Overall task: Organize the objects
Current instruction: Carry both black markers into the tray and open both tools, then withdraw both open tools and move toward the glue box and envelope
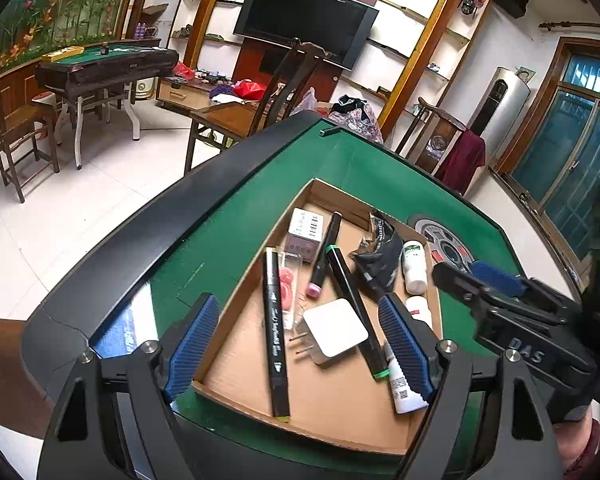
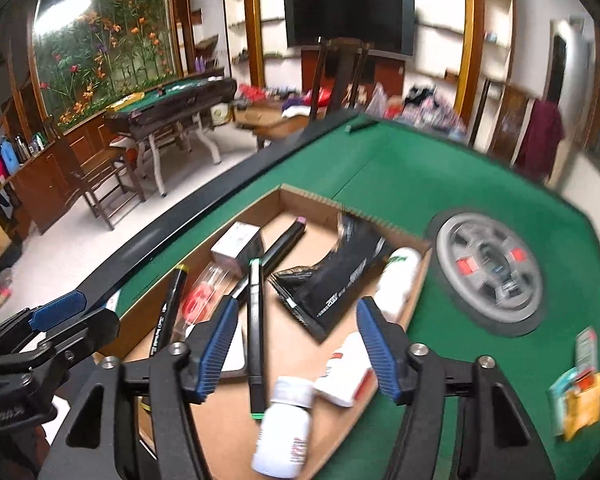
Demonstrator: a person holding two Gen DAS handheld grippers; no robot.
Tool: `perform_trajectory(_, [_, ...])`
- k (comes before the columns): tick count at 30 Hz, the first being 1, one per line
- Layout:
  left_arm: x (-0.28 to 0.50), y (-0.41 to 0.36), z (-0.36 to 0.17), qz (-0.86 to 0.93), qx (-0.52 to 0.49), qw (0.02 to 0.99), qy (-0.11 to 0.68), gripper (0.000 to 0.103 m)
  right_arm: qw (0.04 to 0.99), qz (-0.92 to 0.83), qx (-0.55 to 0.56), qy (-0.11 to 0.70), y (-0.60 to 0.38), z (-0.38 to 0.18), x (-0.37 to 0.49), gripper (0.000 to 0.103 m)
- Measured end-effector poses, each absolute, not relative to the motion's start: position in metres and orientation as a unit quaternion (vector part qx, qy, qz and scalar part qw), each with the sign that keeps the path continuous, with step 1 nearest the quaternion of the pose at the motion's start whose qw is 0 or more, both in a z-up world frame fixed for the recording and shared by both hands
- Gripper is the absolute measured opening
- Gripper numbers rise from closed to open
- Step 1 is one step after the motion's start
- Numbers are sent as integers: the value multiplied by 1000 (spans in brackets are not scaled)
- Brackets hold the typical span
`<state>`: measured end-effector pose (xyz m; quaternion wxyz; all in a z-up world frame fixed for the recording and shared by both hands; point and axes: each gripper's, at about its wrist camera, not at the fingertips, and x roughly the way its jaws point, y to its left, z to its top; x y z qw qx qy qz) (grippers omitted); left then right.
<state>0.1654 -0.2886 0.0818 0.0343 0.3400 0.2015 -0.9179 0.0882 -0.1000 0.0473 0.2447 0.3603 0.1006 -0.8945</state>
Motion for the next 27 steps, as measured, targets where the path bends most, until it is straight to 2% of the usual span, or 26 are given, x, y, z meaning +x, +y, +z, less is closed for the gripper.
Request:
perform_trajectory(4, [165, -281, 83, -918, 342, 30, 196, 82, 231, -908, 330, 116, -91, 59, 100, 79])
perform_trajectory(7, [165, -272, 86, -919, 344, 27, 189, 82, 227, -912, 319, 120, -85, 61, 103, 81])
perform_trajectory(27, [145, -195, 97, -921, 368, -8, 127, 82, 197, -925, 316, 69, -10, 62, 92, 86])
